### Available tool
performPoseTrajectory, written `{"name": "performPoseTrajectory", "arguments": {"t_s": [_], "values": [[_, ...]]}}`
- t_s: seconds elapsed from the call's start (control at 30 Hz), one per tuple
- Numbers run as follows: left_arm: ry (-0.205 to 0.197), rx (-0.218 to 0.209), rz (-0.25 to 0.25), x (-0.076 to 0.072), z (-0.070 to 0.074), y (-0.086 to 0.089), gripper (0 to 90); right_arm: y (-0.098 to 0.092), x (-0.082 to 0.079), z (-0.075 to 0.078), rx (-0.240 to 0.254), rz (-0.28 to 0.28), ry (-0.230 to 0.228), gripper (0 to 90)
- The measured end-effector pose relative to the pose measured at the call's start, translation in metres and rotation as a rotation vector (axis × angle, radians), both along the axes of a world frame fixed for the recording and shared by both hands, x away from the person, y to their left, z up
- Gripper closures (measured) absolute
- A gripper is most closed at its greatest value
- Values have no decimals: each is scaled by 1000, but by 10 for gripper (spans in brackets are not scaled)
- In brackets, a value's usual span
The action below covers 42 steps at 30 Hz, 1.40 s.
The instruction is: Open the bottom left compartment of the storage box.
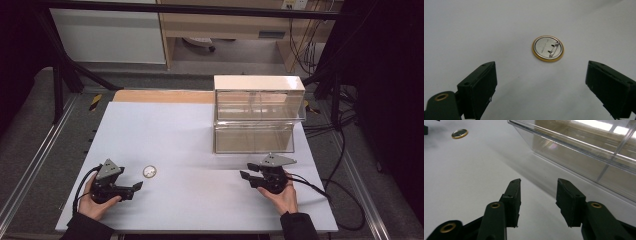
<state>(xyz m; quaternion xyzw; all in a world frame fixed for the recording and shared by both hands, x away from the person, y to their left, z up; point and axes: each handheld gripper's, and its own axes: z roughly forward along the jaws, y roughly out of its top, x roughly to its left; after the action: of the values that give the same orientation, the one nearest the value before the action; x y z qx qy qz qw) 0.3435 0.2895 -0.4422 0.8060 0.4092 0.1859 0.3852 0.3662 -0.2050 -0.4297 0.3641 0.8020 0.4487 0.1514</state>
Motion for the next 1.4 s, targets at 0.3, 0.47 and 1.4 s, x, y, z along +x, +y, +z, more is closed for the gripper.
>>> {"name": "performPoseTrajectory", "arguments": {"t_s": [0.3, 0.47, 1.4], "values": [[1, 0, 3, 0, 0, 1, 99, 3, 12, 2, -2, -32, 6, 744], [0, -1, 6, 0, 0, 1, 100, 6, 19, 0, -6, -42, -8, 818], [-1, -1, -3, 1, 0, 0, 103, 4, 25, 3, 31, -88, -56, 900]]}}
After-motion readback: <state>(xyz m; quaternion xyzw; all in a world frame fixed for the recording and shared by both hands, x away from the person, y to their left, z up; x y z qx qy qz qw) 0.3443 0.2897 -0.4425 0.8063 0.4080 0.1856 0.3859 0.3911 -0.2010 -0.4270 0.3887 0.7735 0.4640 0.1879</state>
